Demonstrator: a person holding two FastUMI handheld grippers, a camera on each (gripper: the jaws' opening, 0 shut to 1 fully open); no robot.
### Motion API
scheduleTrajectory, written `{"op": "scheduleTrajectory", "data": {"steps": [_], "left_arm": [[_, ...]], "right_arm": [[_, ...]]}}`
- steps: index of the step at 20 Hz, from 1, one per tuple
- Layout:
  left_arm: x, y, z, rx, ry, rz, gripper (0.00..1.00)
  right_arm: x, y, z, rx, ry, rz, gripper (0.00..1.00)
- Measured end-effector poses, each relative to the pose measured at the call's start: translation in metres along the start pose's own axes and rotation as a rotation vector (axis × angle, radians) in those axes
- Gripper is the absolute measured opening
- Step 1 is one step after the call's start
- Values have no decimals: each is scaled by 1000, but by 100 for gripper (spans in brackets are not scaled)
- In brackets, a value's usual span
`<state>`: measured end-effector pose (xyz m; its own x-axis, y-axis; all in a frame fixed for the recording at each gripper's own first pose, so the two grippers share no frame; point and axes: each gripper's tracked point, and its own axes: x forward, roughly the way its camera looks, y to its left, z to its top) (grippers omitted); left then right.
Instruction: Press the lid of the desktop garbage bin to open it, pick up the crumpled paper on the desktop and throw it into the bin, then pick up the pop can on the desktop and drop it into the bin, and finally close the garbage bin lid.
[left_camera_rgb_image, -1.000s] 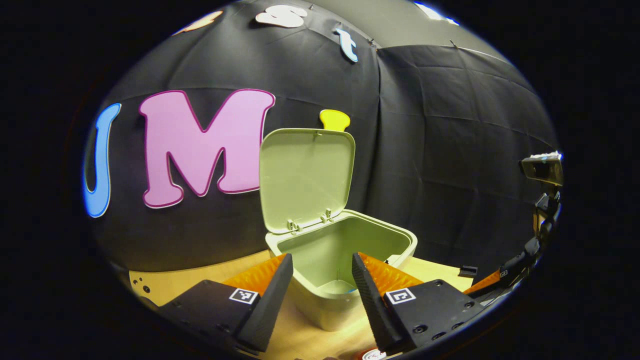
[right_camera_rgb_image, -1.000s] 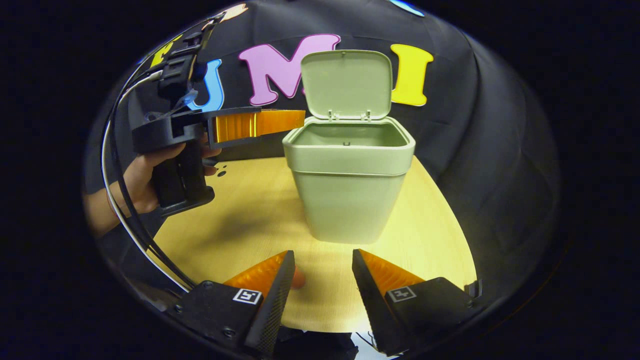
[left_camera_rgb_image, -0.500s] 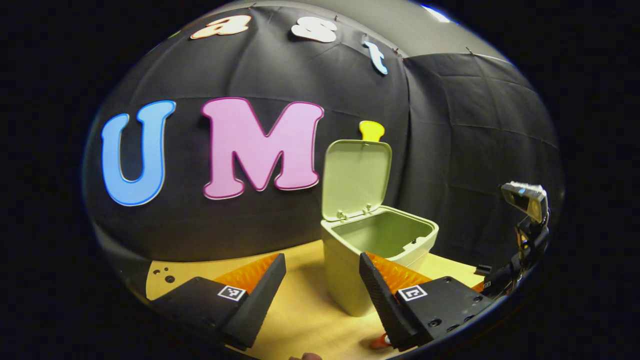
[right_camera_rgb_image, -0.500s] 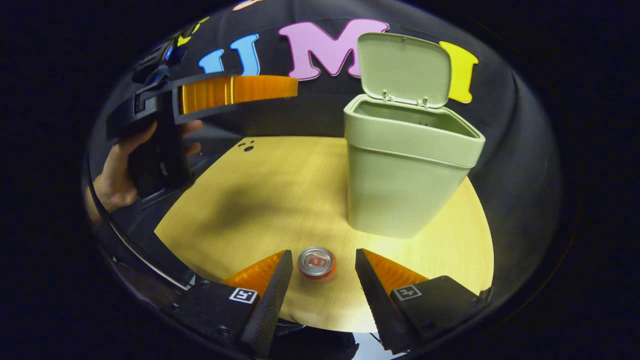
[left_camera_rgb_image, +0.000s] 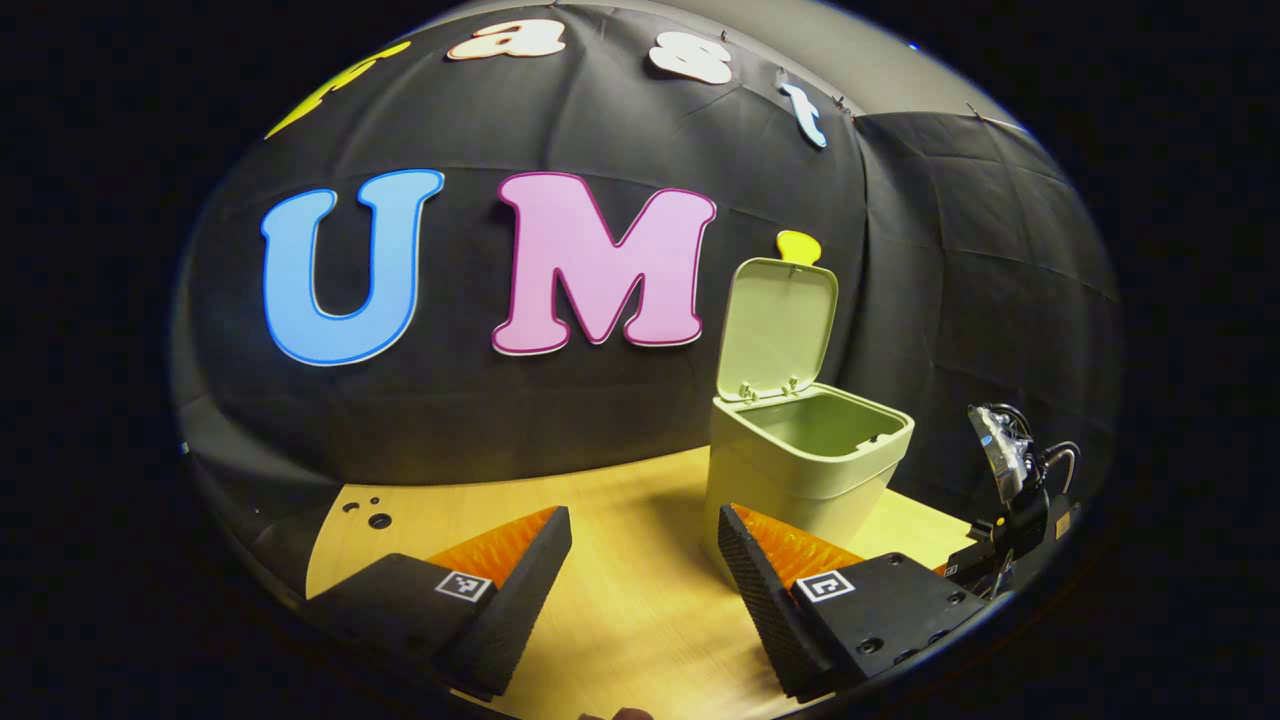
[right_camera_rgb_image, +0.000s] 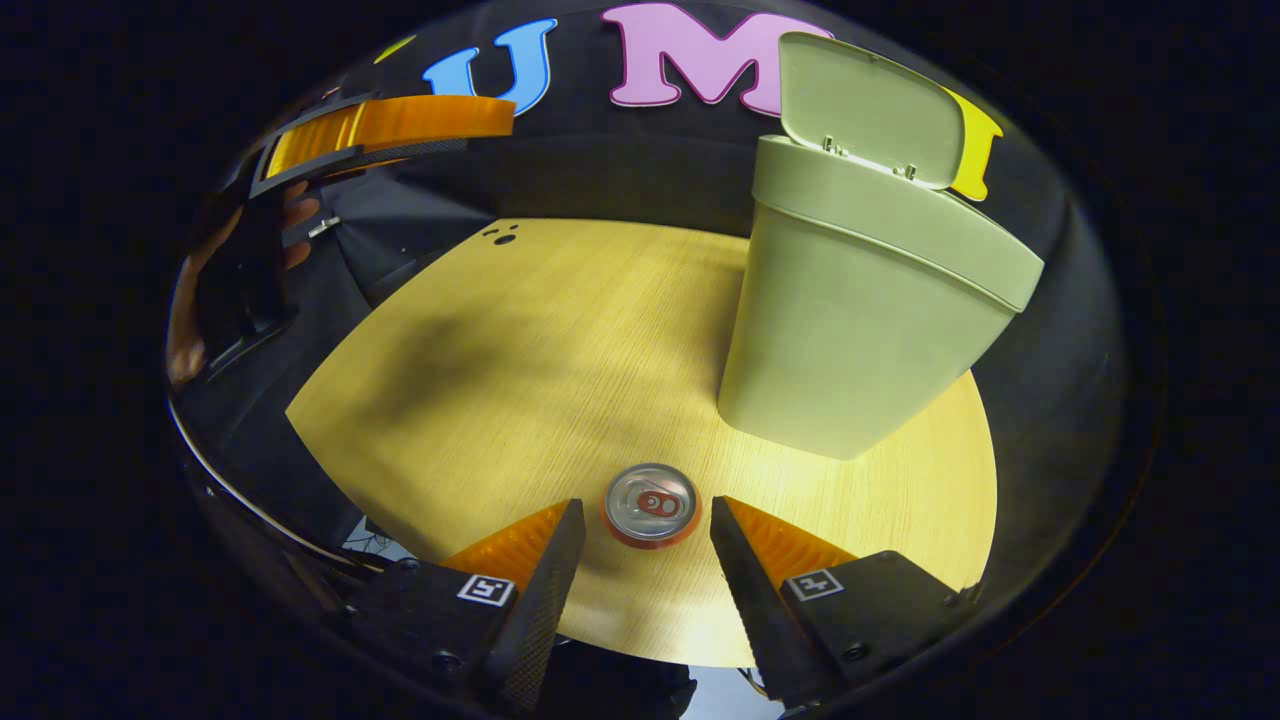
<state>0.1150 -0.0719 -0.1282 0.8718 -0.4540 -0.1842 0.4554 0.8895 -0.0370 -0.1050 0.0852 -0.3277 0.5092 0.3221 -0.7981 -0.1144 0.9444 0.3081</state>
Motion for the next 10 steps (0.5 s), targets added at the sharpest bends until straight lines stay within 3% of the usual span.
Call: {"op": "scheduleTrajectory", "data": {"steps": [10], "left_arm": [[-24, 37, -26, -44, 45, 77, 95]], "right_arm": [[34, -4, -12, -29, 88, -18, 83]]}}
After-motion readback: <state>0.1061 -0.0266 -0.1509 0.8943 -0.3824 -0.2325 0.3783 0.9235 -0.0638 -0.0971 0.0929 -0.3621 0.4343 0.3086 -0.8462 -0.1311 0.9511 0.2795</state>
